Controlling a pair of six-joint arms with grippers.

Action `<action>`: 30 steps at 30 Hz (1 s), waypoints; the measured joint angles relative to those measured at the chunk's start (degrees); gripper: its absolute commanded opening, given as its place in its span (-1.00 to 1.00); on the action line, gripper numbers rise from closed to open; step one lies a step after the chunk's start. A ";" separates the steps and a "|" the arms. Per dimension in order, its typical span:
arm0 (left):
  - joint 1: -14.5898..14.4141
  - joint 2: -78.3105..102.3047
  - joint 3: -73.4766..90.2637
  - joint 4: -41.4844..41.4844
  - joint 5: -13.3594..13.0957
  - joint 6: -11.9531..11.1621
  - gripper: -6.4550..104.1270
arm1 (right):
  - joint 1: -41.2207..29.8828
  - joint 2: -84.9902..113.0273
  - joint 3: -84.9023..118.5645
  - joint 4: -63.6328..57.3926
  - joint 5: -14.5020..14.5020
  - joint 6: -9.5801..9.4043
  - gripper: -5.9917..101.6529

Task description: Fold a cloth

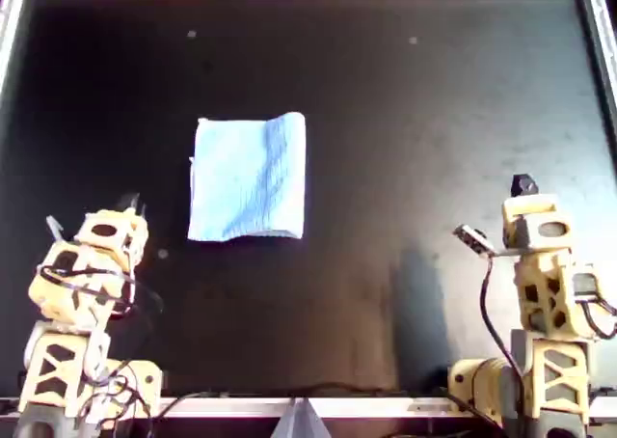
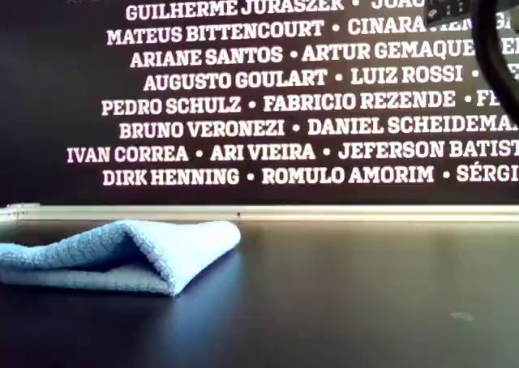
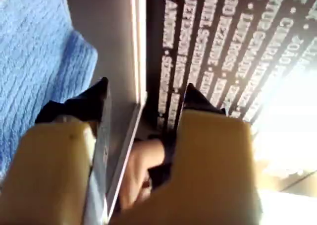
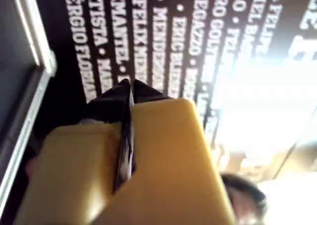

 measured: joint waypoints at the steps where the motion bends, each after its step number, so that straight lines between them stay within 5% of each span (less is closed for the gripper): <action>1: 1.41 0.00 0.00 0.62 -0.18 0.00 -0.14 | -0.18 0.00 0.00 0.35 -0.09 0.00 -0.86; 4: 4.48 0.00 0.00 3.78 0.18 0.00 -0.41 | 0.00 0.00 0.00 8.00 -0.53 0.00 -0.86; 10: 5.54 0.00 0.00 9.14 0.18 0.00 -0.92 | -1.93 0.00 0.00 24.35 -0.44 0.00 -0.86; 17: 8.17 0.00 0.00 14.41 0.35 0.00 -0.91 | -3.25 0.00 0.00 34.28 -0.62 0.00 -0.86; 30: 8.26 0.00 0.00 32.96 0.35 0.00 -0.91 | -3.69 0.00 0.00 46.49 0.00 0.00 -0.86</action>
